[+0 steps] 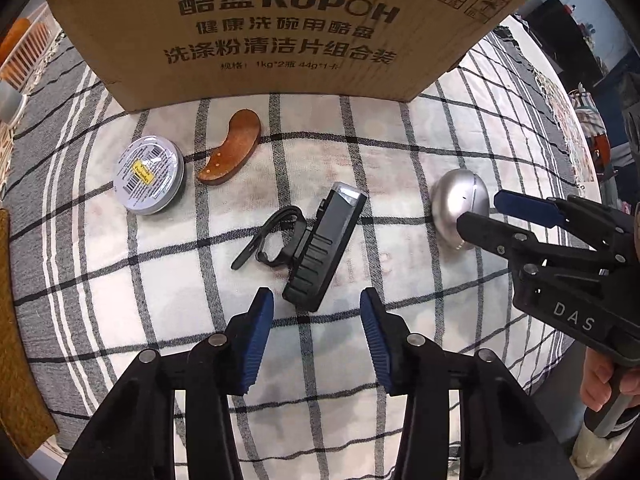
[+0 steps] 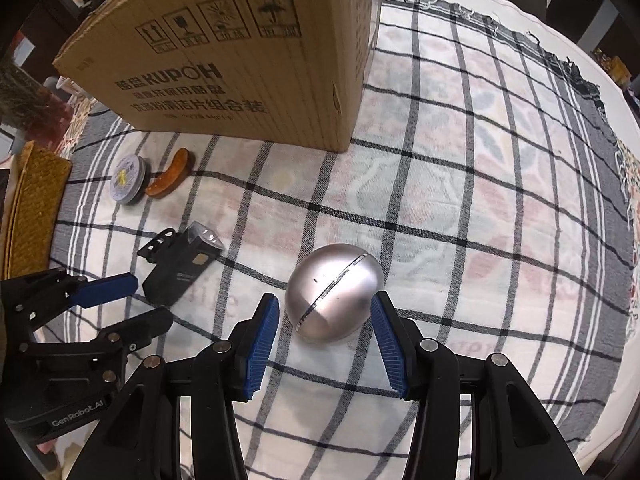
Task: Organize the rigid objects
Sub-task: 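Grasp the silver egg with the right tool while the left tool grasps the black device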
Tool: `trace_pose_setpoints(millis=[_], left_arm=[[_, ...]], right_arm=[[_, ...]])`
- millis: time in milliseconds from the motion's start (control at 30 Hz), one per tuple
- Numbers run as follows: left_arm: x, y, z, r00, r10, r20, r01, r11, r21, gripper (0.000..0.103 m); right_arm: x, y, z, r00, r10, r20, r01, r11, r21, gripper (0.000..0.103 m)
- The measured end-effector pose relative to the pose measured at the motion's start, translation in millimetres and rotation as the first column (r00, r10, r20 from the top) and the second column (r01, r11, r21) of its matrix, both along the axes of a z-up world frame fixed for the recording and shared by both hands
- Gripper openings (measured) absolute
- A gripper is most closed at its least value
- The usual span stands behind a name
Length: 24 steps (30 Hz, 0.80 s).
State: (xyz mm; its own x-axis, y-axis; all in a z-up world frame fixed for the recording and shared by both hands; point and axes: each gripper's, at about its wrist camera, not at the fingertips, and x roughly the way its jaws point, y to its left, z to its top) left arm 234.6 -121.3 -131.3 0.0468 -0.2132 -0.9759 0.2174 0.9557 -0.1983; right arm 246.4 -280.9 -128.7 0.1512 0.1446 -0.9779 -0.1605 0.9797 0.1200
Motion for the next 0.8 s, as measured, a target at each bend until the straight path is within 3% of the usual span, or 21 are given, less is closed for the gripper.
trace_pose_setpoints(millis=[300, 800], left_arm=[[3.0, 1.1, -8.5, 1.0, 0.002, -0.012, -0.002, 1.0, 0.005, 0.031], [12.7, -3.1, -19.4, 0.999, 0.049, -0.015, -0.049, 0.999, -0.007, 0.029]], right_arm=[[4.2, -1.3, -9.7, 1.0, -0.024, -0.01, 0.024, 1.0, -0.012, 0.049], [13.2, -2.9, -20.9, 0.998, -0.061, -0.021, 0.061, 0.998, 0.009, 0.059]])
